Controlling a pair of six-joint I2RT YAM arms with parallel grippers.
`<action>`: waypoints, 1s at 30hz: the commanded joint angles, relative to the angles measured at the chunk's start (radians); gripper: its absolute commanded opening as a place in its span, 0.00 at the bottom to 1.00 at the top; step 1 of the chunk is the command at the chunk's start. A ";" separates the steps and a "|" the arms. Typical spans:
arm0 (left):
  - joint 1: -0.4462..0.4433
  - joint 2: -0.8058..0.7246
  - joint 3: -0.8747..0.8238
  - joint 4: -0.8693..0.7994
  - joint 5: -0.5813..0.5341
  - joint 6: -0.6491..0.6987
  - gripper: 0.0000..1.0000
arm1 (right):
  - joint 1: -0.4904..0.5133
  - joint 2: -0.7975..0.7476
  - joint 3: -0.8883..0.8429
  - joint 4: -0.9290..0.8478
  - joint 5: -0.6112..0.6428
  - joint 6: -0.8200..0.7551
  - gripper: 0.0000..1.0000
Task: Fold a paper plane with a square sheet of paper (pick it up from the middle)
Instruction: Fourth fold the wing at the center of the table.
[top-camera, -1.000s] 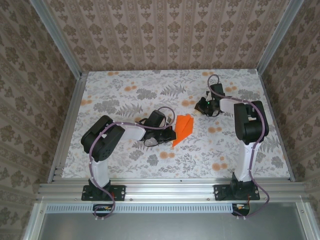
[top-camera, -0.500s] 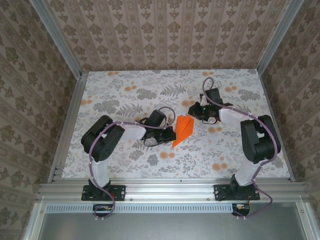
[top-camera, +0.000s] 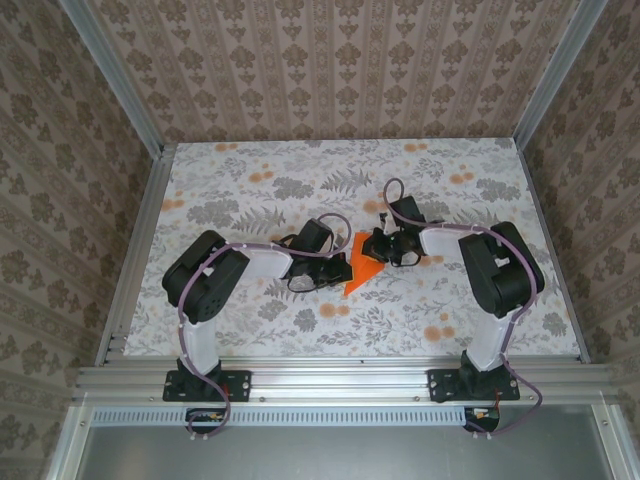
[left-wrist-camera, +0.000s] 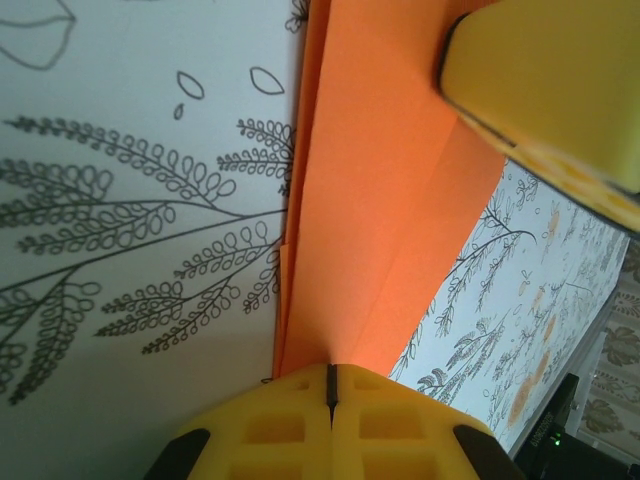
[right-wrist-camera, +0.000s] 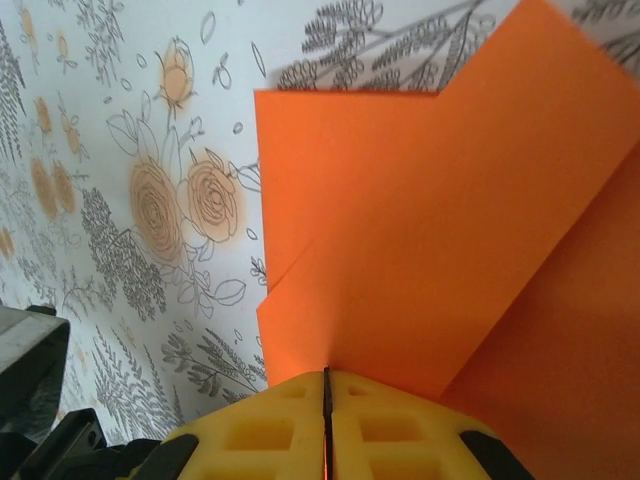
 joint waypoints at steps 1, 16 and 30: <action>-0.013 0.036 -0.022 -0.155 -0.030 0.023 0.00 | 0.008 0.032 -0.029 0.028 -0.042 0.017 0.09; 0.002 0.012 0.081 0.073 0.050 0.001 0.13 | 0.008 0.111 -0.048 -0.020 0.036 0.029 0.06; -0.008 0.107 0.133 -0.087 -0.063 0.040 0.04 | 0.008 0.116 -0.054 -0.022 0.047 0.031 0.06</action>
